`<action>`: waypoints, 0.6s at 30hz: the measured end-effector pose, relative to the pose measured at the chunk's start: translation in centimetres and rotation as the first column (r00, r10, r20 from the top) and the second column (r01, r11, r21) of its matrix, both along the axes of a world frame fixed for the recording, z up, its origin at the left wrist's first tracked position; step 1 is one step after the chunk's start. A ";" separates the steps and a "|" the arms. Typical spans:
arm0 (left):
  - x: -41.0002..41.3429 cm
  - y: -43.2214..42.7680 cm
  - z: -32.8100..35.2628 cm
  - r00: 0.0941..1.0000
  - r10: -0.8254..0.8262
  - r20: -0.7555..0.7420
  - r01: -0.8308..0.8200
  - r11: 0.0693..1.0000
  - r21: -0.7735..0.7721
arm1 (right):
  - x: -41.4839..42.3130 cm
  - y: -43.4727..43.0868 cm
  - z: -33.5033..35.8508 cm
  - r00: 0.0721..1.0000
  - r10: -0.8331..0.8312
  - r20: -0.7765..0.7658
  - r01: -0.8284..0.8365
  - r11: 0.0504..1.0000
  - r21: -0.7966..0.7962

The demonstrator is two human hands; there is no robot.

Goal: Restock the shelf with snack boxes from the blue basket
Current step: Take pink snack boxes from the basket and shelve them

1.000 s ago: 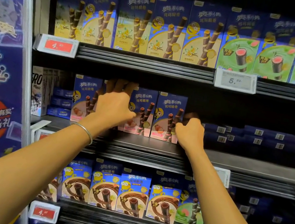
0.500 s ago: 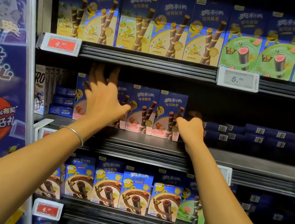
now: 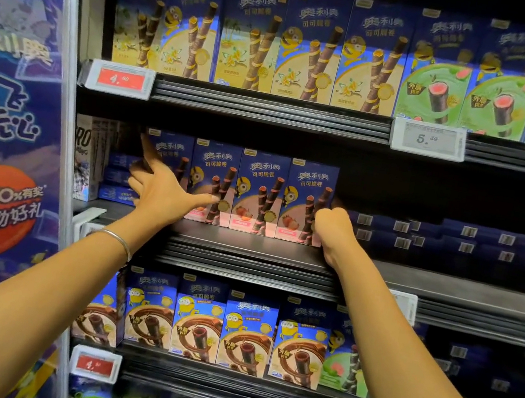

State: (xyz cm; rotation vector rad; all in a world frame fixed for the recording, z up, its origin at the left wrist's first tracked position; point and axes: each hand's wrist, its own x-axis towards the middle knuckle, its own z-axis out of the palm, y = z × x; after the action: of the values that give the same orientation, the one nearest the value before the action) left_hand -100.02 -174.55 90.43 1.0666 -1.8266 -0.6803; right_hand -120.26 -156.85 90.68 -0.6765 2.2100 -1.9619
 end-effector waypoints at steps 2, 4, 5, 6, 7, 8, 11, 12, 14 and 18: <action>-0.1 -0.1 -0.1 1.000 -0.007 0.002 0.007 1.000 0.005 | 0.2 -0.1 0.0 1.000 0.027 0.011 -0.027 1.000 -0.009; -0.2 -0.2 -0.1 1.000 -0.011 0.010 0.010 1.000 0.009 | 0.3 -0.1 -0.3 0.999 0.054 -0.007 -0.054 0.999 -0.004; -0.2 -0.3 -0.1 1.000 -0.006 0.027 0.005 1.000 0.009 | 0.3 -0.2 -0.4 0.998 0.063 -0.025 -0.063 0.998 0.007; -0.3 -0.4 -0.1 0.998 0.003 0.056 -0.003 1.000 0.007 | 0.3 -0.3 -0.6 0.996 0.070 -0.046 -0.070 0.997 0.019; -0.4 -0.5 -0.1 0.996 0.010 0.091 -0.011 1.000 0.006 | 0.4 -0.3 -0.7 0.995 0.075 -0.067 -0.073 0.997 0.032; -0.5 -0.6 -0.2 0.993 0.014 0.121 -0.015 1.000 0.007 | 0.5 -0.4 -0.7 0.993 0.075 -0.089 -0.072 0.997 0.039; -0.8 -0.8 -0.2 0.988 0.018 0.155 -0.020 1.000 0.009 | 0.7 -0.9 -0.7 0.989 0.038 -0.142 -0.026 0.996 0.088; -0.9 -0.9 -0.2 0.986 0.027 0.162 -0.029 1.000 0.007 | 0.8 -1.0 -0.7 0.987 0.019 -0.158 -0.002 0.994 0.107; -1.0 -1.0 -0.2 0.983 0.045 0.179 -0.046 0.999 -0.001 | 0.9 -1.2 -0.7 0.982 -0.009 -0.187 0.035 0.990 0.137; -1.1 -1.2 -0.4 0.978 0.048 0.202 -0.049 0.999 -0.003 | 1.0 -1.4 -0.7 0.980 -0.028 -0.199 0.059 0.987 0.147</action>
State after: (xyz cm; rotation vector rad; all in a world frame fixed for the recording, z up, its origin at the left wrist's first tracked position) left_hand -101.09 -175.72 90.03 1.2146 -1.9646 -0.5616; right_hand -119.30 -158.24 89.96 -0.8390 2.4783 -1.7906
